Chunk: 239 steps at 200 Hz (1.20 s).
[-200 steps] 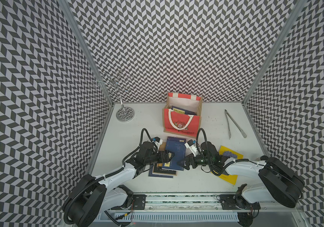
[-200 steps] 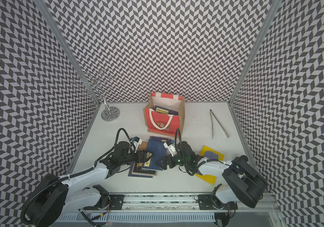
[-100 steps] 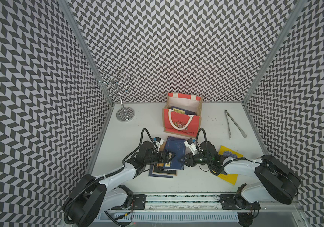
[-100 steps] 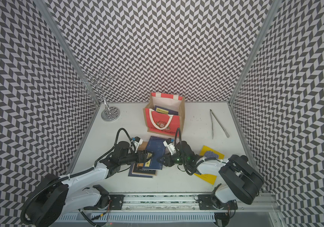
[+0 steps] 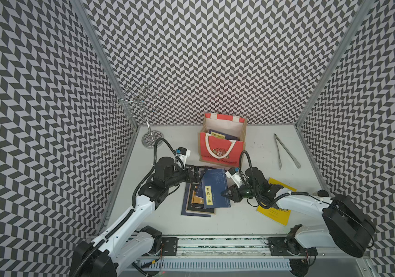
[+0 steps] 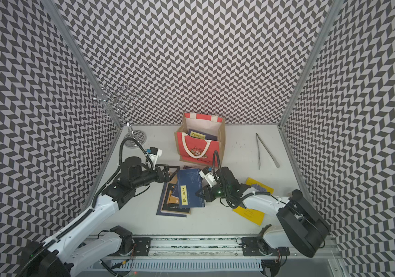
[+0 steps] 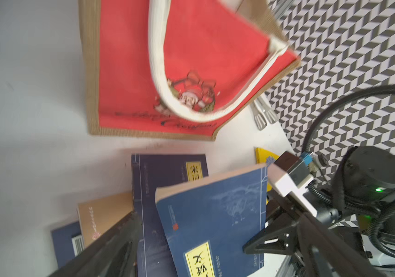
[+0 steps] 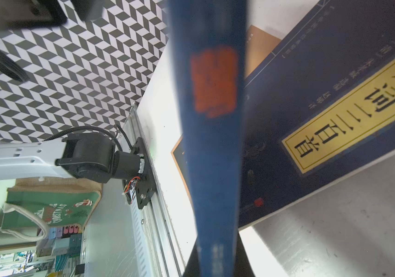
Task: Put the books into the canvas bag
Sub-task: Pick up the book from the book.
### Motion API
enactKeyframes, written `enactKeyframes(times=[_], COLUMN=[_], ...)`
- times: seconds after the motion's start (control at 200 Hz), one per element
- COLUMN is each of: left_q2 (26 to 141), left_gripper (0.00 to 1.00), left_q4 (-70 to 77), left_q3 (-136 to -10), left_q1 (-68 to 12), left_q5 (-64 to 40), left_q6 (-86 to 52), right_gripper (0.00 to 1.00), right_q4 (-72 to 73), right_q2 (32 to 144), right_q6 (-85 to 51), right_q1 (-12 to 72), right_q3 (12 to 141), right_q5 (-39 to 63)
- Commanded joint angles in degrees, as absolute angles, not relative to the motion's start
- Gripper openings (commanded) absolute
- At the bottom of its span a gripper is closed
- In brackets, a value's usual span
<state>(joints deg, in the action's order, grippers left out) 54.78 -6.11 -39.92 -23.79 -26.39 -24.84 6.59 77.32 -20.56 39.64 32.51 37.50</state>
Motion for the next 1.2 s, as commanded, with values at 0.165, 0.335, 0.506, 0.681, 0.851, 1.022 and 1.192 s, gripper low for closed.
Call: enactKeyframes(times=[0.165, 0.335, 0.506, 0.681, 0.851, 1.022, 1.192], left_q2=[60.8, 64.7, 65.9, 64.8, 62.4, 58.0, 49.0], left_gripper=[0.99, 0.96, 0.80, 0.00, 0.00, 0.00, 0.00], left_q4=[-30.0, -34.4, -35.9, -36.2, -35.6, -29.0, -1.1], left_q3=[-56.6, -60.7, -61.0, -60.9, -60.8, -59.0, -47.6], left_q1=[-23.9, -26.9, -31.0, -31.6, -31.5, -23.9, -10.5], left_q5=[-40.0, -40.1, -43.6, -42.8, -40.2, -42.1, -57.6], left_q6=[1.3, 7.2, 10.3, 10.5, 9.5, 4.2, -16.3], right_gripper=[0.00, 0.00, 0.00, 0.00, 0.14, 0.67, 0.93], right_q4=[-4.9, -13.2, -19.4, -20.1, -20.5, -12.6, 8.8], right_q2=[72.9, 69.5, 67.2, 65.7, 65.4, 60.3, 49.4], right_q6=[-8.7, -3.2, -0.5, -1.6, -2.5, -5.9, -14.2], right_q1=[39.7, 39.7, 39.7, 39.6, 39.0, 37.0, 32.7], right_q3=[39.9, 45.6, 49.8, 50.6, 52.4, 49.2, 36.7], right_q5=[47.9, 48.7, 46.4, 40.3, 34.3, 32.2, 34.8])
